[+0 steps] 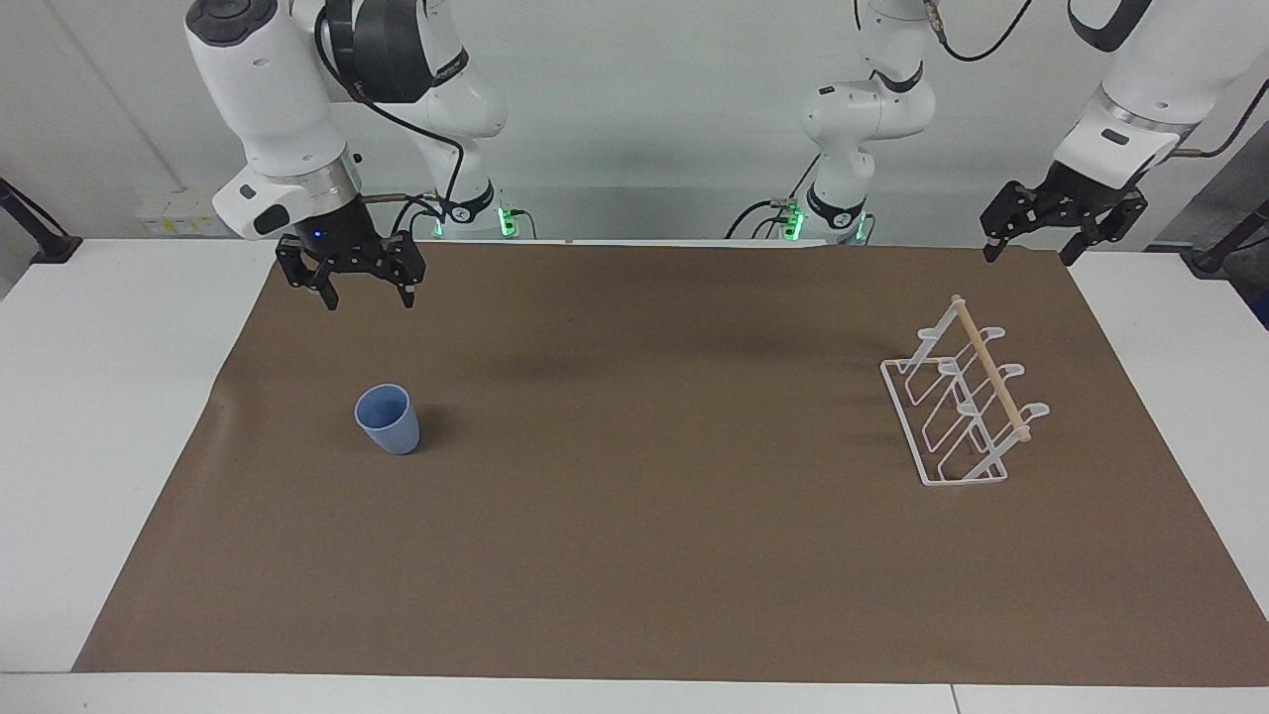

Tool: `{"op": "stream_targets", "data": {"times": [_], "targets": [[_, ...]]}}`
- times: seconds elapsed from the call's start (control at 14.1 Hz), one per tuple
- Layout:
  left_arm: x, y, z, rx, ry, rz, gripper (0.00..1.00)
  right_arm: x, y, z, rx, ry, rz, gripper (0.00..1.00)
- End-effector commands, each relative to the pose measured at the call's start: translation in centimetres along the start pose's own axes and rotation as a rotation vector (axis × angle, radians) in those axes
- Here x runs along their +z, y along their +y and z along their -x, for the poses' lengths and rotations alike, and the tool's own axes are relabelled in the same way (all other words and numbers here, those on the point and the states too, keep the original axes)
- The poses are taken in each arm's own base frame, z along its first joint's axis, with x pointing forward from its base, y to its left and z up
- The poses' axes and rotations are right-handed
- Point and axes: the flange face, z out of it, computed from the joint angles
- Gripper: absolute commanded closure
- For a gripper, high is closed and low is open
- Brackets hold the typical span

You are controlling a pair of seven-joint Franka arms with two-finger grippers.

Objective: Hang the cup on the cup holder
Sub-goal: 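Lower the right gripper over the light blue cup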

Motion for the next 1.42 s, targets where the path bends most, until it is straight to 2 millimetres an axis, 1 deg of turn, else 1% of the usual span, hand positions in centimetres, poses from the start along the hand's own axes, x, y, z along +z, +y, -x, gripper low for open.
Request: {"op": "stream_targets", "data": {"times": [0.0,0.28,0.64,0.93,1.0,1.14,1.28,1.35], "targets": [[-0.1,-0.2,0.8,-0.009,-0.005,-0.008,0.00,2.3,-0.3,-0.1,0.020,0.014,-0.018,0.03],[-0.1,-0.2,0.8,-0.009,-0.004,-0.007,0.00,6.3,0.1,-0.3,0.030,0.039,-0.021,0.05],[-0.1,-0.2,0.8,-0.011,-0.006,-0.008,0.00,11.0,1.2,-1.6,0.052,0.021,-0.042,0.07],[-0.2,-0.2,0.8,-0.011,-0.003,-0.007,0.00,14.3,1.1,-1.1,0.056,0.051,-0.045,0.10],[-0.1,-0.2,0.8,-0.011,-0.006,-0.008,0.00,15.4,1.1,-1.0,0.057,0.049,-0.047,0.10],[-0.2,-0.2,0.8,-0.011,-0.005,-0.008,0.00,16.9,1.0,-0.8,0.051,0.049,-0.050,0.11],[-0.1,-0.2,0.9,-0.009,-0.010,-0.006,0.00,17.7,0.9,-0.6,0.047,0.059,-0.050,0.12],[-0.1,0.2,0.8,-0.002,-0.011,-0.006,0.00,17.9,0.9,-0.5,0.047,0.066,-0.049,0.14]]}}
